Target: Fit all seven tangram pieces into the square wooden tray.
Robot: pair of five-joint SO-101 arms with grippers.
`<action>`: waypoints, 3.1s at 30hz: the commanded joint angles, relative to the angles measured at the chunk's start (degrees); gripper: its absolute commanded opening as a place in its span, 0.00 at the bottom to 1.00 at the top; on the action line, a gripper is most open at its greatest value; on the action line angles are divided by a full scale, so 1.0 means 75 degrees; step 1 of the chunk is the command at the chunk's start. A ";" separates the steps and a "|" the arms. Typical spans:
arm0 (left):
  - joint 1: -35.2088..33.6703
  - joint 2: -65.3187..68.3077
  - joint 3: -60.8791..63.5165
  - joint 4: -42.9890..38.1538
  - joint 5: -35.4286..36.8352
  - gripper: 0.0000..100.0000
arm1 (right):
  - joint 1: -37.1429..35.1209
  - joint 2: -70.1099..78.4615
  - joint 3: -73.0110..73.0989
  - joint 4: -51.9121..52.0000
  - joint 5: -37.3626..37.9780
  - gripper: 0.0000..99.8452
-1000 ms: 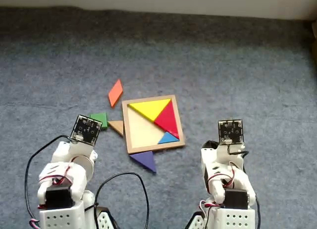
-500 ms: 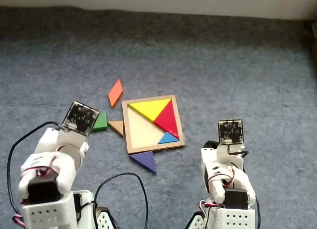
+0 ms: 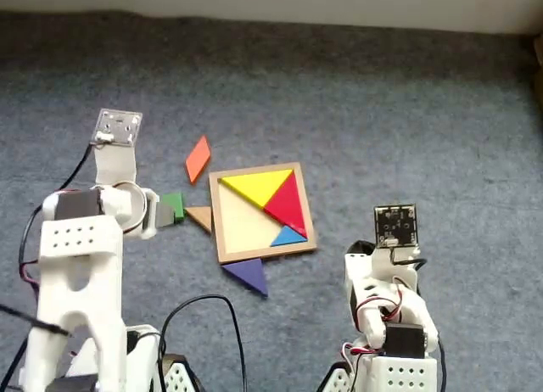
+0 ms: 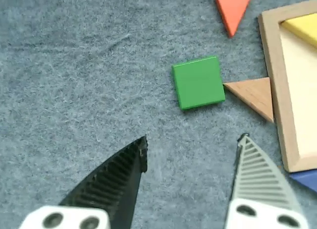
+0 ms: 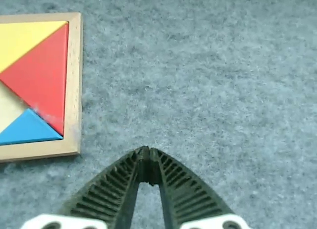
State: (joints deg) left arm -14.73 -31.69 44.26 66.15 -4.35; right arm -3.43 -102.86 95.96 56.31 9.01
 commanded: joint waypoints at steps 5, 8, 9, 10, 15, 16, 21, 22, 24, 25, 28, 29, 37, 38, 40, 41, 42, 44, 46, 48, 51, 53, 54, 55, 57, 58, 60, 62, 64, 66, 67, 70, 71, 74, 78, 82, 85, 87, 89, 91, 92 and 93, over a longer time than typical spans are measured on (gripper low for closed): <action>-0.0029 0.2503 -0.1565 -0.0445 0.0985 0.29 | 0.0100 0.0123 0.1143 0.0076 -0.0023 0.01; -0.0018 0.3405 -0.2139 -0.0434 0.1231 0.29 | 0.0100 0.0123 0.1143 0.0076 -0.0023 0.01; 0.0018 0.3640 -0.2303 -0.0434 0.1242 0.29 | 0.0100 0.0123 0.1143 0.0076 -0.0023 0.01; 0.0111 0.3862 -0.2456 -0.0434 0.1254 0.29 | 0.0100 0.0123 0.1143 0.0076 -0.0023 0.01; 0.0604 0.4577 -0.2866 -0.0422 0.1594 0.29 | 0.0100 0.0123 0.1143 0.0076 -0.0023 0.01; 0.0674 0.4671 -0.2948 -0.0422 0.1641 0.29 | 0.0100 0.0123 0.1143 0.0076 -0.0023 0.01; 0.0768 0.5187 -0.3358 -0.0434 0.1875 0.29 | 0.0111 0.0123 0.1143 0.0076 -0.0023 0.01; 0.0756 0.5327 -0.3452 -0.0434 0.1875 0.29 | 0.0111 0.0123 0.1143 0.0076 -0.0023 0.01; 0.0721 0.5679 -0.3675 -0.0434 0.1875 0.28 | 0.0111 0.0123 0.1143 0.0076 -0.0023 0.01; 0.0721 0.5878 -0.3768 -0.0434 0.1875 0.28 | 0.0111 0.0123 0.1143 0.0076 -0.0023 0.01; 0.0697 0.6359 -0.4015 -0.0305 0.1875 0.28 | 0.0111 0.0123 0.1143 0.0076 -0.0023 0.01; 0.0686 0.6453 -0.4120 -0.0164 0.1875 0.28 | 0.0111 0.0123 0.1143 0.0076 -0.0023 0.01; 0.0744 0.6558 -0.4249 0.0164 0.1829 0.17 | 0.0111 0.0123 0.1143 0.0076 -0.0023 0.01; 0.0744 0.6523 -0.4249 0.0176 0.1817 0.16 | 0.0111 0.0123 0.1143 0.0076 -0.0023 0.01; 0.0756 0.6488 -0.4284 0.0270 0.1817 0.15 | 0.0111 0.0123 0.1143 0.0076 -0.0023 0.01; 0.0756 0.6488 -0.4355 0.0340 0.1817 0.15 | 0.0111 0.0123 0.1143 0.0076 -0.0023 0.01; 0.0756 0.6488 -0.4448 0.0434 0.1817 0.15 | 0.0111 0.0111 0.1143 0.0076 -0.0023 0.01; 0.0756 0.6488 -0.4648 0.0656 0.1805 0.15 | 0.0111 0.0111 0.1143 0.0076 -0.0023 0.01; 0.0768 0.6418 -0.4917 0.0973 0.1571 0.15 | 0.0111 0.0111 0.1143 0.0076 -0.0023 0.01; 0.0768 0.6136 -0.5093 0.1266 0.1231 0.15 | 0.0111 0.0100 0.1143 0.0076 -0.0023 0.01; 0.0955 0.5363 -0.5105 0.1465 0.0879 0.15 | 0.0111 0.0100 0.1143 0.0076 -0.0023 0.01; 0.1260 0.4753 -0.5034 0.1723 0.0527 0.15 | 0.0111 0.0100 0.1143 0.0076 -0.0023 0.01; 0.1471 0.4472 -0.4952 0.1829 0.0375 0.15 | 0.0111 0.0100 0.1143 0.0076 -0.0023 0.01; 0.1705 0.4202 -0.4847 0.1899 0.0246 0.15 | 0.0111 0.0100 0.1143 0.0076 -0.0023 0.01; 0.2198 0.3780 -0.4566 0.1922 0.0094 0.15 | 0.0111 0.0088 0.1143 0.0076 -0.0023 0.01; 0.2444 0.3616 -0.4413 0.1887 0.0094 0.15 | 0.0111 0.0088 0.1143 0.0076 -0.0023 0.01; 0.2925 0.3487 -0.4108 0.1711 0.0105 0.15 | 0.0123 0.0088 0.1143 0.0076 -0.0023 0.01; 0.3405 0.3487 -0.3886 0.1512 0.0105 0.15 | 0.0123 0.0088 0.1143 0.0076 -0.0023 0.01; 0.3851 0.3487 -0.3675 0.1278 0.0117 0.15 | 0.0123 0.0088 0.1143 0.0076 -0.0023 0.01; 0.4296 0.3487 -0.3464 0.0996 0.0117 0.15 | 0.0123 0.0088 0.1143 0.0076 -0.0023 0.01; 0.4484 0.3499 -0.3358 0.0844 0.0129 0.15 | 0.0123 0.0088 0.1143 0.0076 -0.0023 0.01; 0.4917 0.3499 -0.3042 0.0316 0.0141 0.15 | 0.0123 0.0088 0.1143 0.0076 -0.0023 0.01; 0.4988 0.3499 -0.2960 0.0152 0.0141 0.15 | 0.0123 0.0088 0.1143 0.0076 -0.0023 0.01; 0.5011 0.3733 -0.2913 -0.0059 0.0152 0.15 | 0.0123 0.0076 0.1143 0.0076 -0.0023 0.01; 0.5023 0.4495 -0.3065 -0.0199 0.0105 0.15 | 0.0123 0.0076 0.1143 0.0076 -0.0023 0.01; 0.5034 0.5257 -0.3628 -0.0164 0.0105 0.15 | 0.0123 0.0064 0.1143 0.0076 -0.0023 0.01; 0.5034 0.5667 -0.3933 -0.0152 0.0105 0.15 | 0.0123 0.0064 0.1143 0.0076 -0.0023 0.01; 0.5070 0.5832 -0.4062 -0.0152 0.0105 0.16 | 0.0123 0.0064 0.1143 0.0076 -0.0023 0.01; 0.5140 0.5902 -0.4085 -0.0152 0.0105 0.21 | 0.0123 0.0064 0.1143 0.0076 -0.0023 0.01; 0.5163 0.5902 -0.4062 -0.0152 0.0141 0.26 | 0.0123 0.0064 0.1143 0.0076 -0.0023 0.01; 0.5163 0.5902 -0.4062 -0.0152 0.0141 0.28 | 0.0123 0.0064 0.1143 0.0076 -0.0023 0.01; 0.5152 0.5902 -0.4073 -0.0152 0.0141 0.28 | 0.0123 0.0064 0.1143 0.0076 -0.0023 0.01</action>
State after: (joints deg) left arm 22.20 12.97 16.31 65.54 -3.03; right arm -3.25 -102.86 95.96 56.31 9.01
